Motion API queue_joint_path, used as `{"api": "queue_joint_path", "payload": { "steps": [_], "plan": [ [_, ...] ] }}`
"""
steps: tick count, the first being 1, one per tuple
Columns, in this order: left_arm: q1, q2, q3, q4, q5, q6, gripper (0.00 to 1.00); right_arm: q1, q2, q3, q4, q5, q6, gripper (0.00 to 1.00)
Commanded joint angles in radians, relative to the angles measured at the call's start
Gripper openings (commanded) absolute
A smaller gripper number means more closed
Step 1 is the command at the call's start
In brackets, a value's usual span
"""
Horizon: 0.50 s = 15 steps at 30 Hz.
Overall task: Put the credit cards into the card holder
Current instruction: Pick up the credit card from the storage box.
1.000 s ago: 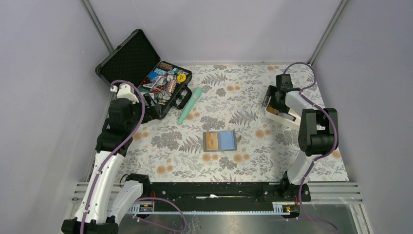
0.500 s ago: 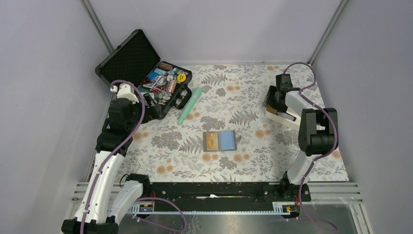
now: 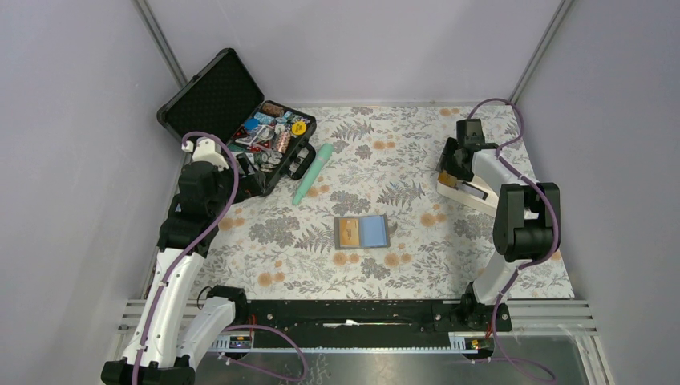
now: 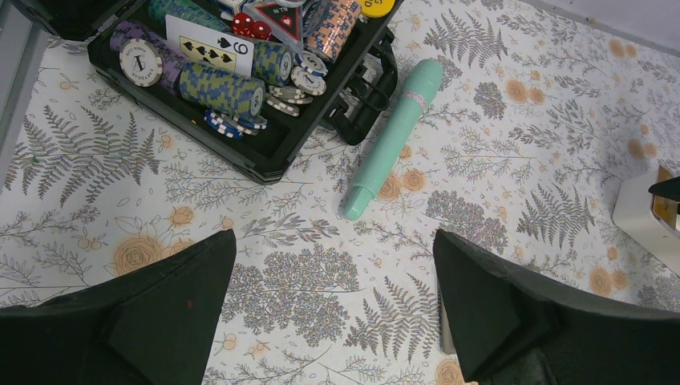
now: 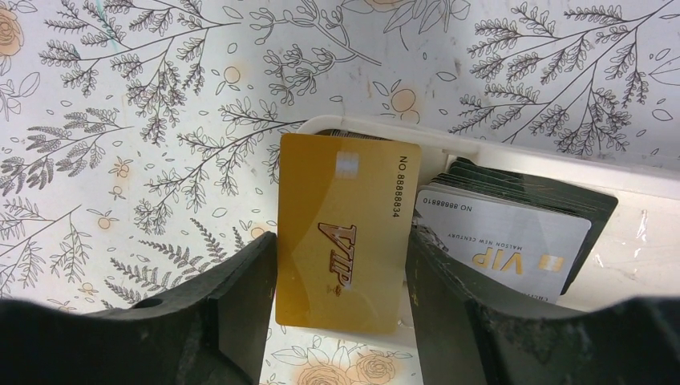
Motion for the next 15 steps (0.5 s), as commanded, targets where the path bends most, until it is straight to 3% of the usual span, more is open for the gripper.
{"api": "queue_joint_path", "payload": {
  "steps": [1,15],
  "plan": [
    [0.006,-0.009,-0.005,0.035,0.013,0.014,0.99,-0.004,-0.027,0.033,-0.011,0.011,-0.016,0.58],
    [0.006,-0.009,-0.006,0.043,0.084,-0.016,0.99,-0.004,-0.131,0.01,-0.02,0.014,-0.025,0.47]
  ]
}}
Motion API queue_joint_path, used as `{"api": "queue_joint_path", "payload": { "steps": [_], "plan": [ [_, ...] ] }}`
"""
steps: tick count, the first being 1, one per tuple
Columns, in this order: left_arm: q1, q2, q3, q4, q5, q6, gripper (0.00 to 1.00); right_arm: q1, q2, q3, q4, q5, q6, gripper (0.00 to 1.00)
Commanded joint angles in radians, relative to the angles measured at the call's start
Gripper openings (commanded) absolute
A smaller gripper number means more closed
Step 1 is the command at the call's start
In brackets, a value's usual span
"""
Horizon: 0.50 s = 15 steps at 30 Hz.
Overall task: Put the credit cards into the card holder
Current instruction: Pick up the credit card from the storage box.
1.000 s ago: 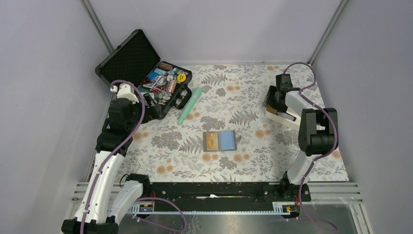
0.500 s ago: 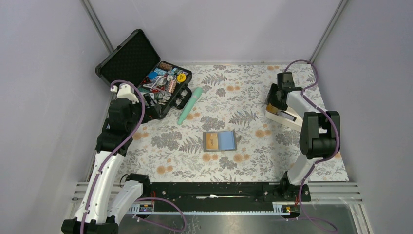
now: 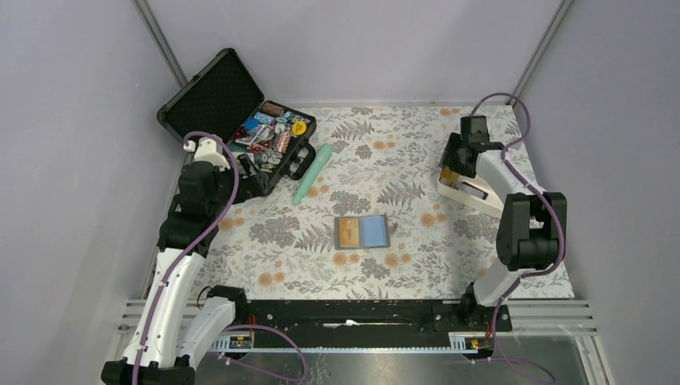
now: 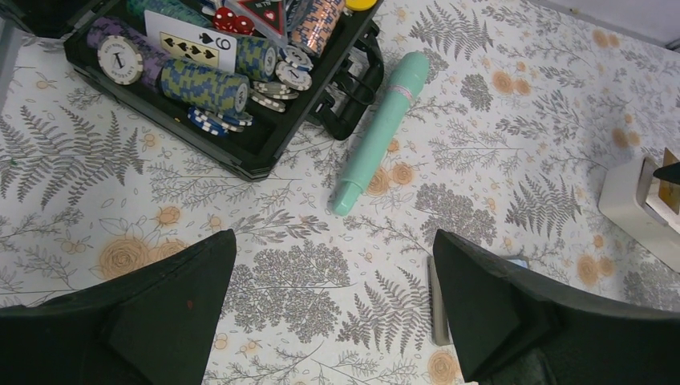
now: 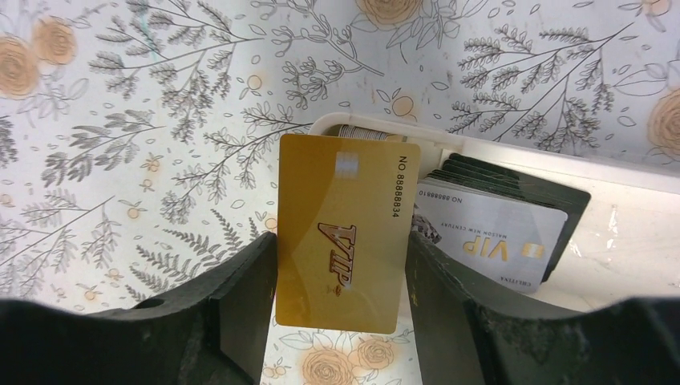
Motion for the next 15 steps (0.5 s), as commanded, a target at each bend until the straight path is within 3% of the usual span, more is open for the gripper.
{"api": "queue_joint_path", "payload": {
  "steps": [1,3,7,15],
  "plan": [
    [0.004,-0.008,-0.008,0.049,0.075,-0.033,0.99,-0.003,-0.086,0.005,-0.009,0.011,-0.015,0.47],
    [0.003,-0.008,-0.029,0.083,0.141,-0.091,0.99,-0.004,-0.106,-0.007,-0.009,-0.001,-0.007,0.47],
    [-0.064,-0.041,-0.192,0.318,0.213,-0.269,0.99,-0.002,-0.157,-0.047,-0.008,-0.074,0.022,0.45],
    [-0.5,0.109,-0.378,0.82,-0.005,-0.469,0.99,0.103,-0.275,-0.127,-0.002,-0.138,0.087,0.43]
  ]
}}
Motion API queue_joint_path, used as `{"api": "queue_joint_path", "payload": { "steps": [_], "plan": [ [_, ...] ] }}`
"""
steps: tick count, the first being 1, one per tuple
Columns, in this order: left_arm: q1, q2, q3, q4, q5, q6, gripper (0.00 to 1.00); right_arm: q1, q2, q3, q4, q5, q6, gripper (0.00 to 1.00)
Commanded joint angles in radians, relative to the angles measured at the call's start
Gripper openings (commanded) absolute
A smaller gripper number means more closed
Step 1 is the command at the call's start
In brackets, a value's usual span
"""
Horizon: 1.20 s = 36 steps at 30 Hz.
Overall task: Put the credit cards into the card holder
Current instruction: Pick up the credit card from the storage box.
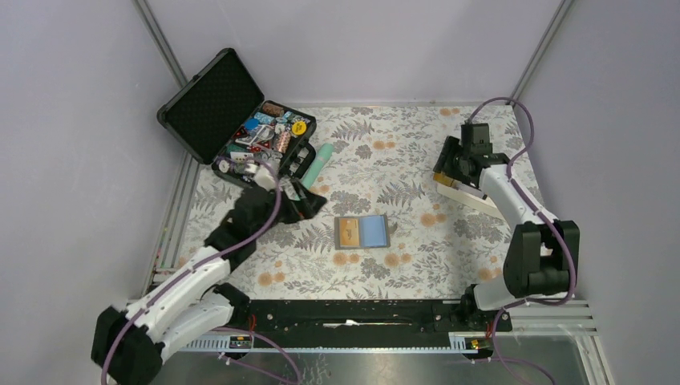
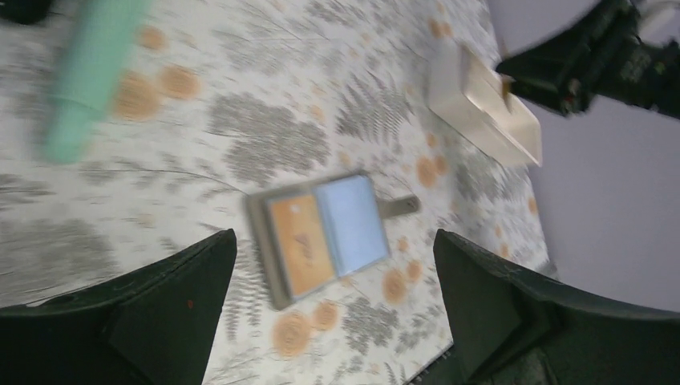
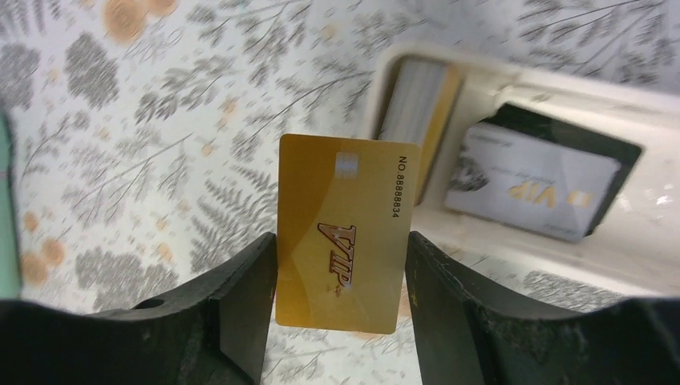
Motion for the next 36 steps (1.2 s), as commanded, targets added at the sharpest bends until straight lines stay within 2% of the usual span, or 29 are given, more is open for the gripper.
{"api": "queue_joint_path", "payload": {
  "steps": [1,6,10,14,19,23,32,36],
  "plan": [
    [-0.194,0.126,-0.049,0.462,-0.094,-0.154,0.98,0.101,-0.094,-0.044,0.009,-0.05,0.064,0.43],
    [-0.345,0.308,-0.047,0.722,-0.191,-0.175,0.97,0.233,-0.144,-0.118,0.092,-0.084,0.186,0.42],
    [-0.403,0.396,-0.043,0.848,-0.245,-0.17,0.96,0.331,-0.162,-0.154,0.159,-0.118,0.271,0.42],
    [-0.426,0.452,-0.04,0.887,-0.268,-0.184,0.94,0.411,-0.168,-0.142,0.192,-0.124,0.32,0.42],
    [-0.438,0.495,-0.012,0.86,-0.278,-0.188,0.89,0.471,-0.162,-0.112,0.209,-0.133,0.346,0.42],
    [-0.439,0.519,0.016,0.81,-0.286,-0.188,0.82,0.502,-0.162,-0.103,0.212,-0.133,0.356,0.42],
    [-0.44,0.584,0.074,0.744,-0.293,-0.223,0.57,0.552,-0.151,-0.09,0.222,-0.128,0.368,0.42],
    [-0.44,0.597,0.078,0.735,-0.301,-0.236,0.39,0.565,-0.148,-0.087,0.224,-0.123,0.369,0.42]
  ]
}}
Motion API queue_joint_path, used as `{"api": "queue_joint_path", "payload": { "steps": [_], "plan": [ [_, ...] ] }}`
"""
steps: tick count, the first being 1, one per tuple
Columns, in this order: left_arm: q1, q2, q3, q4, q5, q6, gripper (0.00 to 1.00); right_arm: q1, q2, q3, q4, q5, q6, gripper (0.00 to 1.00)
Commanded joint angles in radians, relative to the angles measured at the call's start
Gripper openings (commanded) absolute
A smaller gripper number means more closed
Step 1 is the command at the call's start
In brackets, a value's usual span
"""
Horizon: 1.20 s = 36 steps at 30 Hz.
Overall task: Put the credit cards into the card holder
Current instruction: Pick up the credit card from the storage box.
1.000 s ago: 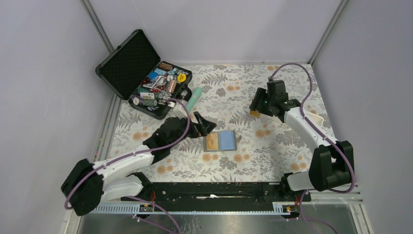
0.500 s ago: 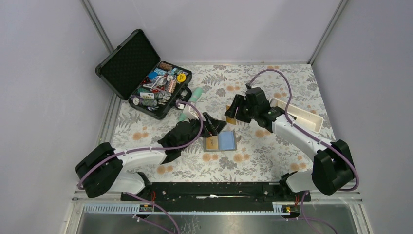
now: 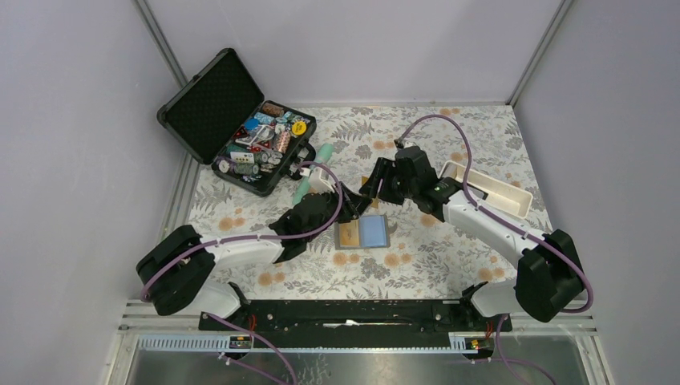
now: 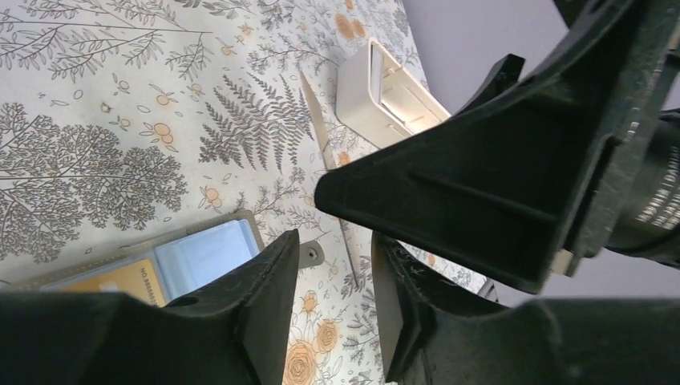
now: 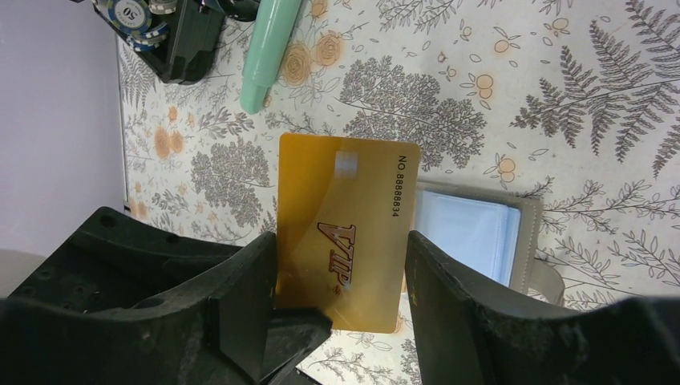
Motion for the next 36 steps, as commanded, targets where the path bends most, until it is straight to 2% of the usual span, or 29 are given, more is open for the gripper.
{"api": "queue_joint_path", "payload": {
  "steps": [1,4,9,13,15,16,17,21,23,26,30,36],
  "plan": [
    [-0.004,0.011,0.045,0.013,-0.032,-0.023,0.35,0.021,-0.016,0.05,0.036,0.004,0.016,0.42],
    [-0.005,0.01,0.044,0.013,-0.034,-0.033,0.25,0.026,-0.016,0.048,0.038,0.008,0.015,0.42],
    [-0.005,0.004,0.037,0.012,-0.034,-0.06,0.02,0.03,-0.03,0.035,0.037,0.025,0.008,0.44],
    [-0.002,-0.018,0.016,0.021,-0.04,-0.08,0.0,0.03,-0.05,0.023,0.036,0.034,-0.007,0.48],
    [-0.003,-0.035,0.006,0.025,-0.044,-0.08,0.0,0.029,-0.062,0.016,0.042,0.034,-0.016,0.58],
    [-0.003,-0.045,0.0,0.029,-0.044,-0.08,0.0,0.029,-0.075,0.009,0.049,0.037,-0.02,0.69],
    [-0.003,-0.059,-0.011,0.035,-0.043,-0.08,0.0,0.029,-0.087,0.001,0.057,0.044,-0.025,0.75],
    [0.008,-0.115,-0.05,0.032,-0.039,-0.094,0.0,0.016,-0.149,-0.014,0.063,0.073,-0.06,0.9],
    [0.024,-0.148,-0.088,0.053,-0.027,-0.12,0.0,-0.009,-0.182,-0.02,0.07,0.049,-0.077,0.93],
    [0.06,-0.205,-0.162,0.143,0.029,-0.158,0.0,-0.068,-0.222,-0.058,0.129,-0.064,-0.095,0.94],
    [0.085,-0.294,-0.232,0.212,0.076,-0.178,0.0,-0.183,-0.253,-0.155,0.314,-0.329,-0.032,0.9],
    [0.086,-0.455,-0.288,0.219,0.113,-0.171,0.0,-0.204,-0.199,-0.222,0.664,-0.678,0.133,0.79]
  ]
}}
